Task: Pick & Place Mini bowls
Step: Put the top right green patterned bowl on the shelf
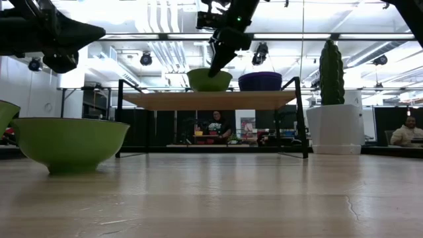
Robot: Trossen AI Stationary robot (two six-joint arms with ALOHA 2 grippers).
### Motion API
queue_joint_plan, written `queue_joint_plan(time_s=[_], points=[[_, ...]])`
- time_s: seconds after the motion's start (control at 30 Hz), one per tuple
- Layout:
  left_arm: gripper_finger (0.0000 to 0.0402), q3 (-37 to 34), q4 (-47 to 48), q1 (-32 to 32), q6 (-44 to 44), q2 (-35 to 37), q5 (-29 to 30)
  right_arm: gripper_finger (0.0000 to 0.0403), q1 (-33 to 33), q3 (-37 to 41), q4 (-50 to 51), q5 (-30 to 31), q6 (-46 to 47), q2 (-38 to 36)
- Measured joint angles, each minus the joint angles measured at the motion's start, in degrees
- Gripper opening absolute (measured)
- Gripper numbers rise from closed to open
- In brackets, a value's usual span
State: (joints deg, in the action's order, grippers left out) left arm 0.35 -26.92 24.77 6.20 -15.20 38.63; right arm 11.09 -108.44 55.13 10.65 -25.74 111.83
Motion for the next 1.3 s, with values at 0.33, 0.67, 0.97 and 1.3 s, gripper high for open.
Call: queue_joint_plan(time_s=[0.33,0.67,0.97,1.3], points=[[0.0,0.0,0.0,0.0,0.0,0.0,0.0,0.0013,0.0,0.0,0.3,0.0,-0.4,0.0],[0.0,0.0,0.0,0.0,0.0,0.0,0.0,0.0013,0.0,0.0,0.3,3.0,-0.1,0.0],[0.0,0.0,0.0,0.0,0.0,0.0,0.0,0.0013,-0.1,0.0,0.4,2.5,0.6,0.0],[0.0,0.0,0.0,0.0,0.0,0.0,0.0,0.0055,-0.1,0.0,0.7,2.4,1.7,-0.1]])
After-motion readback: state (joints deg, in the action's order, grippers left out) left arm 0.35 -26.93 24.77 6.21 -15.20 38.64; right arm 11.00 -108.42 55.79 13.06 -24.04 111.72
